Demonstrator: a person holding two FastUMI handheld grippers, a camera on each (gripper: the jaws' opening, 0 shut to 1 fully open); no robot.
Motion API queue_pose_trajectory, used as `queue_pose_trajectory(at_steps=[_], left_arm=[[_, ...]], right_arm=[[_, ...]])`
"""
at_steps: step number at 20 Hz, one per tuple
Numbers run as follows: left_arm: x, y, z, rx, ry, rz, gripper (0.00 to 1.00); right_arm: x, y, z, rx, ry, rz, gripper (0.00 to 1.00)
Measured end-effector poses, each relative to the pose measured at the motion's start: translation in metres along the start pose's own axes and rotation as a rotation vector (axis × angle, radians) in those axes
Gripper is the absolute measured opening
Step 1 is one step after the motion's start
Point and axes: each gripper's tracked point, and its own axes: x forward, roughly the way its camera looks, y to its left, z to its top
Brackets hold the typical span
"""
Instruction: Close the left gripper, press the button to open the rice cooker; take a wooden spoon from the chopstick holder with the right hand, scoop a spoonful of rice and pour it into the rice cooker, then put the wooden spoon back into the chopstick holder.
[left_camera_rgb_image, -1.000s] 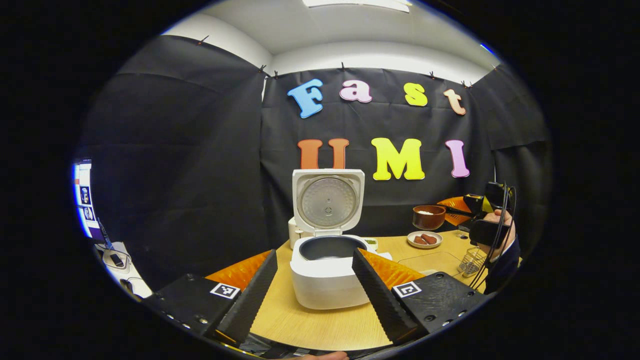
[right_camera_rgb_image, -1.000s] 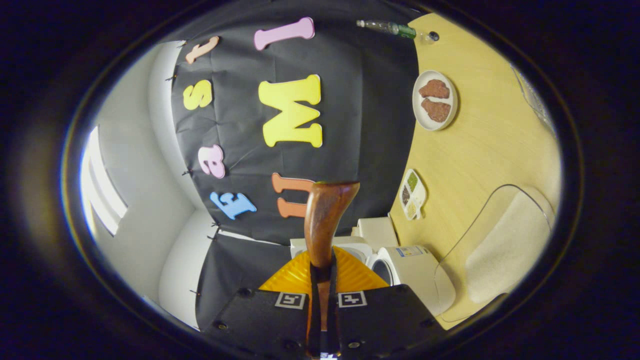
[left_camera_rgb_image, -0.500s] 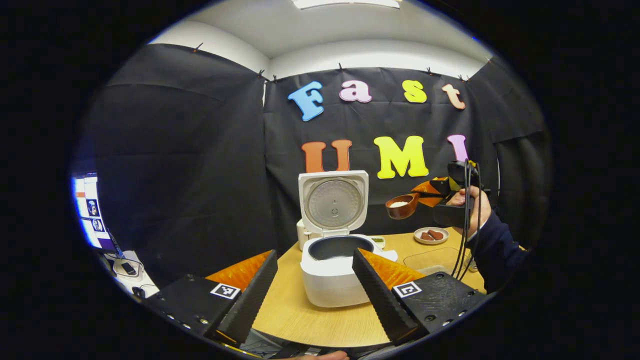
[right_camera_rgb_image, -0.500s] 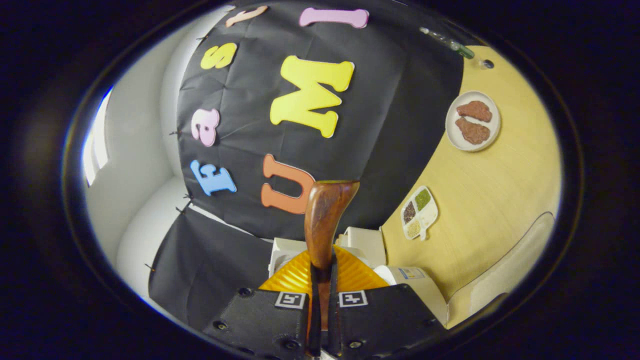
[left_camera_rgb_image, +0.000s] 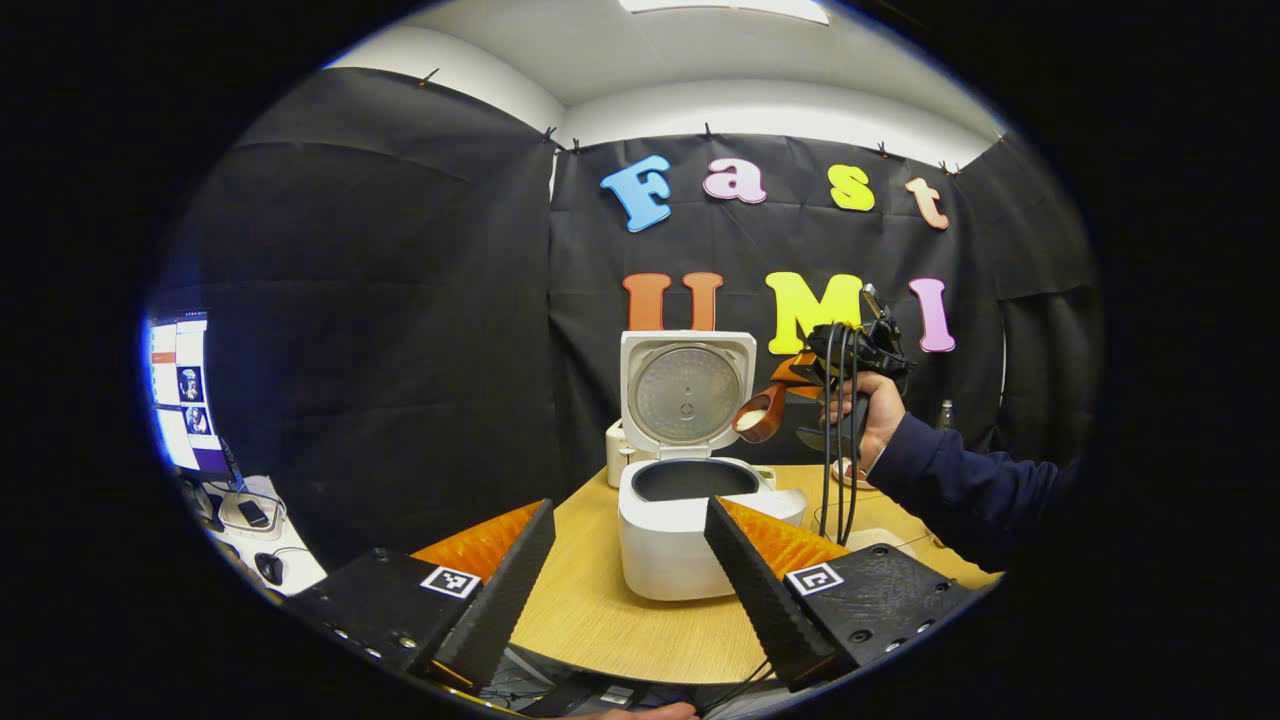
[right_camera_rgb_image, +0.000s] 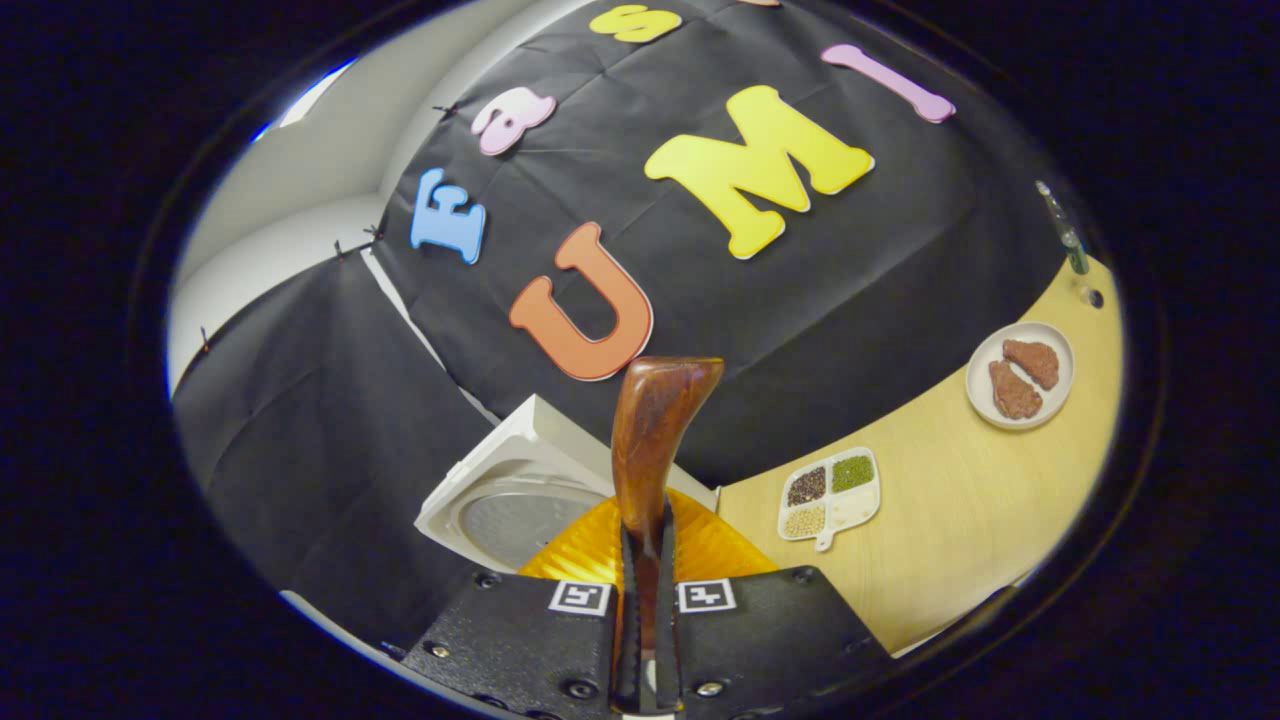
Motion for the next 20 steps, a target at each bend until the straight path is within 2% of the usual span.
queue_pose_trajectory(at_steps=[5,9,15,20], left_arm=[[-0.003,0.006,0.0,0.035,-0.005,0.015,0.95],[-0.008,-0.003,0.001,-0.02,-0.011,-0.033,0.95],[-0.006,0.0,-0.008,-0.015,0.022,-0.027,0.94],[-0.003,-0.006,-0.005,-0.006,0.024,-0.038,0.94]], right_arm=[[0.007,0.018,-0.032,-0.206,0.032,0.024,0.11],[0.009,0.048,-0.048,-0.483,0.032,0.09,0.11],[0.0,0.069,-0.08,-0.854,0.012,0.118,0.11],[-0.007,0.074,-0.094,-1.043,-0.021,0.125,0.11]])
